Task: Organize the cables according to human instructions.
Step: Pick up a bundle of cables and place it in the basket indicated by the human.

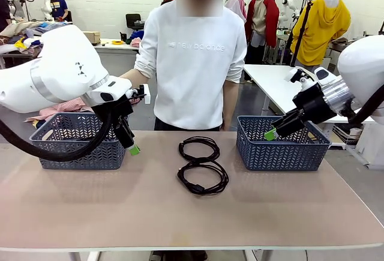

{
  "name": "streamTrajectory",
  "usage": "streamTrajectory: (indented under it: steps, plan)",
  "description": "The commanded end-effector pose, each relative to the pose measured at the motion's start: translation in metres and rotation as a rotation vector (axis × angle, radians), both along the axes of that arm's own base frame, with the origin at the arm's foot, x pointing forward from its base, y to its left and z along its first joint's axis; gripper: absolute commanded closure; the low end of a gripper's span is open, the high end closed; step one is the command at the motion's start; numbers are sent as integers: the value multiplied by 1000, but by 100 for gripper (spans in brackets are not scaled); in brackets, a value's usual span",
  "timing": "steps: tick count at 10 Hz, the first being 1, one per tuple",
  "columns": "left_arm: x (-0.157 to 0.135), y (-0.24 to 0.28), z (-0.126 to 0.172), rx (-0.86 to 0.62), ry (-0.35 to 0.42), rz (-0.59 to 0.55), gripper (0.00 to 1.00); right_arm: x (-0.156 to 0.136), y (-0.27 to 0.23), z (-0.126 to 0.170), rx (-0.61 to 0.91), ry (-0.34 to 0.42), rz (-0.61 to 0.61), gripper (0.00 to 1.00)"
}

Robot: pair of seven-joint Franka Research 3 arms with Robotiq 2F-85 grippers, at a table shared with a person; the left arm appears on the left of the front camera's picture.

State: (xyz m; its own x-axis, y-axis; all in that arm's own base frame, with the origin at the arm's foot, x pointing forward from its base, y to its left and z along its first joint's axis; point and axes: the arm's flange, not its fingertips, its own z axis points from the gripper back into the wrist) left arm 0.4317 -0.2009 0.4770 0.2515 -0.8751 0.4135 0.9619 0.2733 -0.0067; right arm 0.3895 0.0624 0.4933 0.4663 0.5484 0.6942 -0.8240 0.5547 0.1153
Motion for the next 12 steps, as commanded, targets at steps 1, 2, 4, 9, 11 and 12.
streamTrajectory:
  steps: [1, 2, 4, 9, 11, 12]
  plan:
    - [6, -7, 5, 38, -31, -59, 0, 3, 0, -1, 23, -19, 21, 0]
    - [13, -19, 9, 77, -66, -133, 0, 3, 0, -1, 23, -19, 21, 0]
    - [28, -52, 14, 161, -139, -337, 0, 3, 0, -1, 23, -19, 21, 0]
    - [31, -130, 0, 263, -250, -765, 0, 3, 0, -1, 23, -19, 21, 0]
    - [25, -156, -18, 321, -274, -863, 0, 3, 0, -1, 23, -19, 21, 0]
    - [20, -164, -26, 345, -273, -890, 0, 3, 0, -1, 23, -19, 21, 0]
